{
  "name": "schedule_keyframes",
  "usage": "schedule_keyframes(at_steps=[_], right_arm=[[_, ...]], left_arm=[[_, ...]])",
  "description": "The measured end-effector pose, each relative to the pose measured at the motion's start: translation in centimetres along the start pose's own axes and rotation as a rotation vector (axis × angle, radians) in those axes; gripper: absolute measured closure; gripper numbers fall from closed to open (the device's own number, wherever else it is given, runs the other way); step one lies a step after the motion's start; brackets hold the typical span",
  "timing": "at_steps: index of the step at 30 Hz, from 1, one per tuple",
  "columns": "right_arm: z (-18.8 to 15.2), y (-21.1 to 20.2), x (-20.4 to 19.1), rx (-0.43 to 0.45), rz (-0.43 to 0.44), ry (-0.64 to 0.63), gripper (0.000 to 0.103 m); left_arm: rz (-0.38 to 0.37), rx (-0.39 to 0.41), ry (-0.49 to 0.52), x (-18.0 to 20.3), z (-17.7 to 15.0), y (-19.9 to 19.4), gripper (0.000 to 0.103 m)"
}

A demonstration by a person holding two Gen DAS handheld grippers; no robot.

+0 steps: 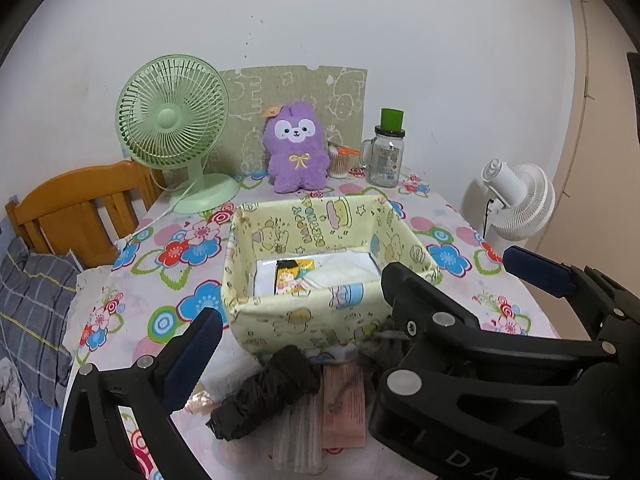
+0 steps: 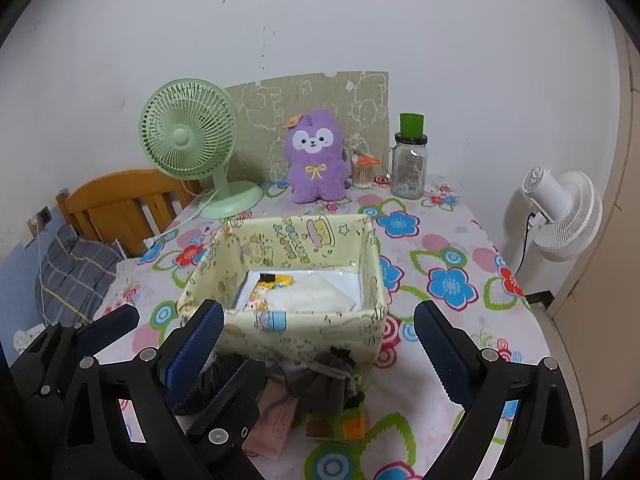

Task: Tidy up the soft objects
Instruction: 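Withdraw both open tools from the box back toward the remaining items, then move left tool to black umbrella while right tool approaches grey drawstring pouch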

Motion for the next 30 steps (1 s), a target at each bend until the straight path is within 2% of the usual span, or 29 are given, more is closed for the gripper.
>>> schedule_keyframes(at_steps=[11,30], right_arm=[[-2.3,0.4,-0.2,-0.021,0.015,0.002,0.005],[-5.6,3.5,0.7,-0.090,0.000,0.030,0.005]], left_arm=[[-0.002,-0.024,-0.004,-0.1,-2.1,0.4,0.000],[0.012,-0.106,-0.009,-1.1,-5.5,3.4,0.000]])
Point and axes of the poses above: each gripper's, at about its wrist camera, not at the fingertips, and y roughly the way its jaws point, x to its right, z to its top, the point moved 5 cm from there along y, roughly the way its jaws point
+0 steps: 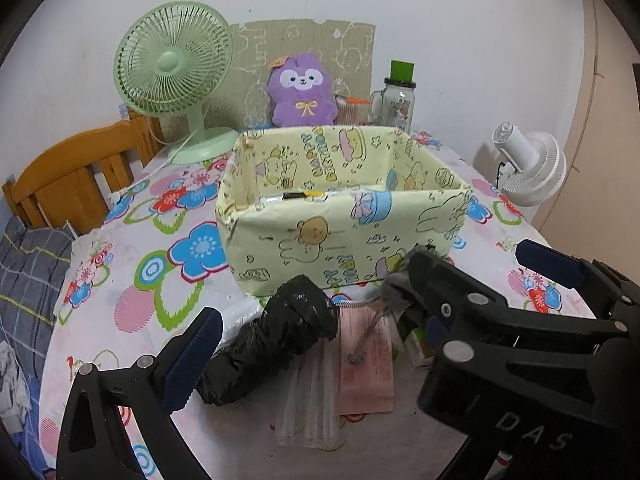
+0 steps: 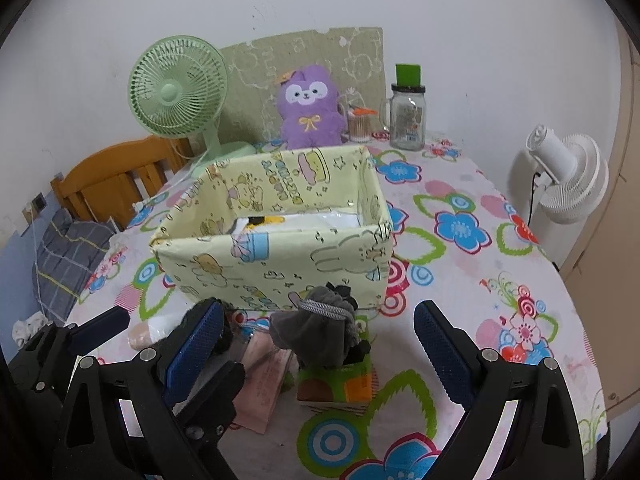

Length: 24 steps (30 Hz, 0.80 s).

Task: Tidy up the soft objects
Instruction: 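Move left tool to black umbrella while right tool approaches grey drawstring pouch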

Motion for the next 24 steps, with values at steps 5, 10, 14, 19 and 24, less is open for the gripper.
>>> schedule_keyframes(at_steps=[5,10,14,19,24], right_arm=[[-0.5,1.0,0.3,-0.023,-0.006,-0.001,0.005],[-1.0,2.2,0.5,-0.047,-0.009,-0.002,0.005],[-1.4,3.1,0.5,-0.067,-0.009,-0.003,0.005],[-1.9,4.4,0.5,-0.098,-0.017,-0.009,0.006],[-2.0,5.6,0.6,-0.119,-0.019,-0.004,0.006]], left_arm=[[0.005,-0.022,-0.009,-0.3,-0.5,0.9,0.000],[0.007,-0.042,-0.009,-0.4,-0.9,1.8,0.000],[0.013,-0.056,0.005,-0.4,-1.4,2.4,0.000],[0.013,-0.074,-0.009,-0.8,-1.7,3.2,0.000],[0.022,-0.085,-0.024,-1.4,-1.6,3.8,0.000]])
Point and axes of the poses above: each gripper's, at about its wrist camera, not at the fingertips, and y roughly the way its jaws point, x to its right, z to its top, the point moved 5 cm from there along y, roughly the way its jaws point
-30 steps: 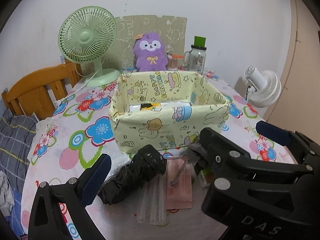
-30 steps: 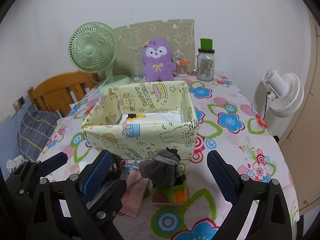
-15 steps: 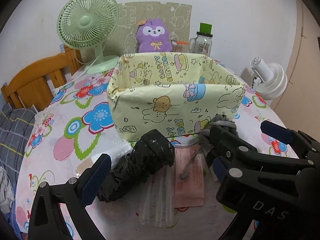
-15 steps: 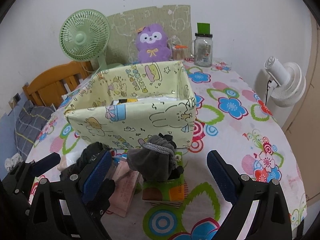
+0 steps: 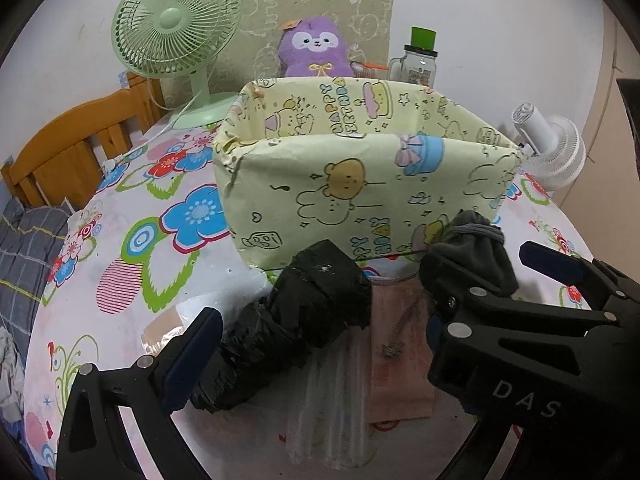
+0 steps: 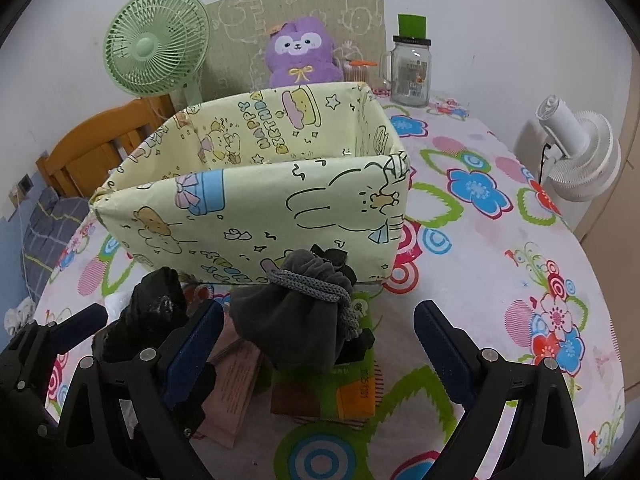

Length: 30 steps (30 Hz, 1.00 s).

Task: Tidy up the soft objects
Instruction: 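Move left tool to black umbrella while right tool approaches grey drawstring pouch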

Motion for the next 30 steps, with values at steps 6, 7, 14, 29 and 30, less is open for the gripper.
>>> schedule_keyframes(at_steps=[6,7,14,29,30], right_arm=[[0.2,1.3,-0.2,-0.022,0.009,-0.003,0.006],[0.2,1.5,-0.2,-0.025,0.009,-0.003,0.006],[0.2,2.6,-0.2,-0.051,0.023,0.021,0.015],[-0.1,2.7,0.2,-0.081,0.037,0.057,0.039],[-0.1,2.6,0.1,-0.080,0.034,0.056,0.039]], left_arm=[[0.009,-0.017,-0.008,-0.6,0.1,0.8,0.000],[0.010,-0.020,-0.008,-0.6,0.1,0.9,0.000],[0.023,-0.031,0.003,-1.0,0.6,1.6,0.001],[0.016,-0.036,-0.005,-1.4,0.8,2.5,0.009],[0.014,-0.034,-0.007,-1.4,0.8,2.5,0.013]])
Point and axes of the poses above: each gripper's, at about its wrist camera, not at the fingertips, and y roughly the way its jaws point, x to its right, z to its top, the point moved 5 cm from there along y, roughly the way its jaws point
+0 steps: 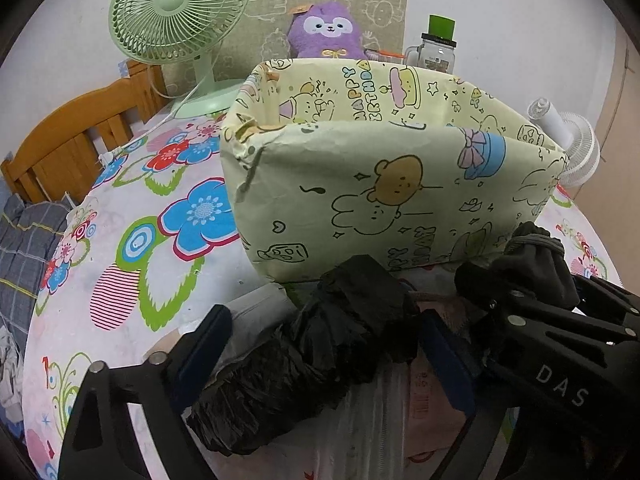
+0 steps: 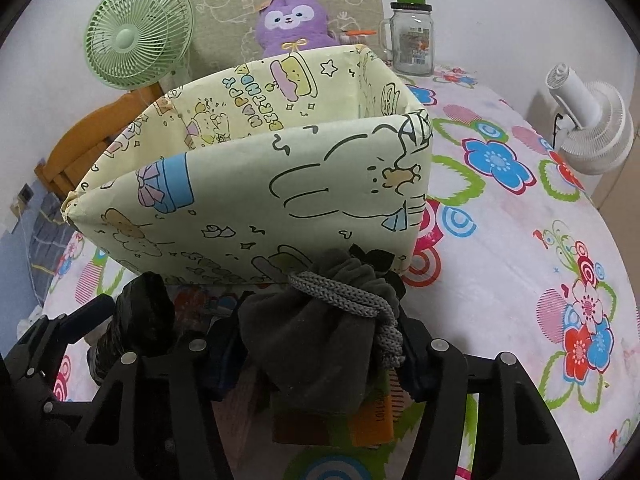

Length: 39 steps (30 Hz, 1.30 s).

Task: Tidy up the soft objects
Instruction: 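Move left tool to black umbrella while right tool approaches grey drawstring pouch, then close left tool on black umbrella while right tool grasps grey pouch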

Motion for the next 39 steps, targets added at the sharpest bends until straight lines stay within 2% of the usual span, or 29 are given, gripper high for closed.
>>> schedule_keyframes(at_steps=[3,6,10,15,39], right_arm=[[0.0,-0.2,-0.1,0.002,-0.007,-0.005,0.039],[-0.1,-0.5,-0.4,0.005,-0.009,-0.009,0.039],[-0.1,-0.9,-0.7,0.012,-0.015,-0.017,0.039],[-0.3,-1.6,-0.8,0.022,-0.021,-0.021,0.039],[0.6,-6.8,-0.1,0.126,-0.022,-0.017,0.039]], left_arm=[[-0.026,0.004,0.004,0.0,-0.1,-0.1,0.032],[-0.036,0.011,0.010,-0.1,-0.1,-0.4,0.045],[-0.059,0.017,0.014,0.3,-0.2,-0.8,0.057],[-0.089,0.028,0.026,1.1,-0.3,-1.3,0.066],[-0.119,0.104,0.065,3.8,0.8,-5.8,0.068]])
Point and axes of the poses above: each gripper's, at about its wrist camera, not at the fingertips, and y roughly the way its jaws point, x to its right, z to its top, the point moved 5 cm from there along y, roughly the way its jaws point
